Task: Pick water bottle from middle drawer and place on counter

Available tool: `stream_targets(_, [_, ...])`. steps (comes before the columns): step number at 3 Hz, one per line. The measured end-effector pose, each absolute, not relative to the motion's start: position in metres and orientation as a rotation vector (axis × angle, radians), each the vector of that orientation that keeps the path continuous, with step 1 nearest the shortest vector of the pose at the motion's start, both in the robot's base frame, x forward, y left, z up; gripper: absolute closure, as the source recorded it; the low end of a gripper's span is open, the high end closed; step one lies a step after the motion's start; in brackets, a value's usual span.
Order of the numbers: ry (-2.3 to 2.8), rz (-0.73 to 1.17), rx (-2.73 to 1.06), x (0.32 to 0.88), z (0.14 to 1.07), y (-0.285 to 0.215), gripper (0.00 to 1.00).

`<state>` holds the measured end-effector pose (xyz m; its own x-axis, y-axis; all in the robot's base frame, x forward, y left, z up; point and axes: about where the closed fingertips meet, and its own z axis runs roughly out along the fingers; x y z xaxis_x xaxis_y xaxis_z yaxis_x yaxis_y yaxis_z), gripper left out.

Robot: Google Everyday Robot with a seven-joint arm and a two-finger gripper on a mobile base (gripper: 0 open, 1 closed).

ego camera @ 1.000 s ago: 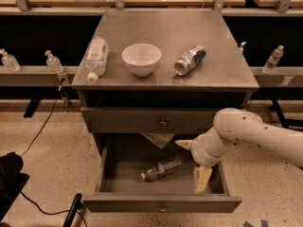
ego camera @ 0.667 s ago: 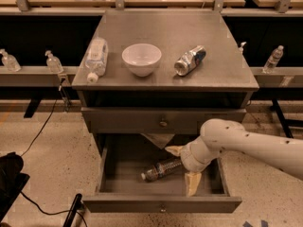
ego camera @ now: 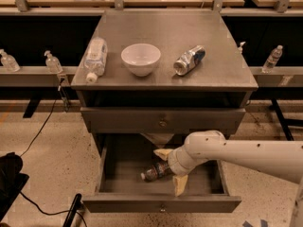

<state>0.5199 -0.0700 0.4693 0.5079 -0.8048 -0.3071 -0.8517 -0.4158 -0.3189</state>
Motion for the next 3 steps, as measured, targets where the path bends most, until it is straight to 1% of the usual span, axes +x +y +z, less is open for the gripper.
stream_targets(2, [1.422, 0.073, -2.346, 0.561, 0.447, -0.057, 0.00])
stream_targets(3, [1.473, 0.096, -2.338, 0.580, 0.426, -0.056, 0.00])
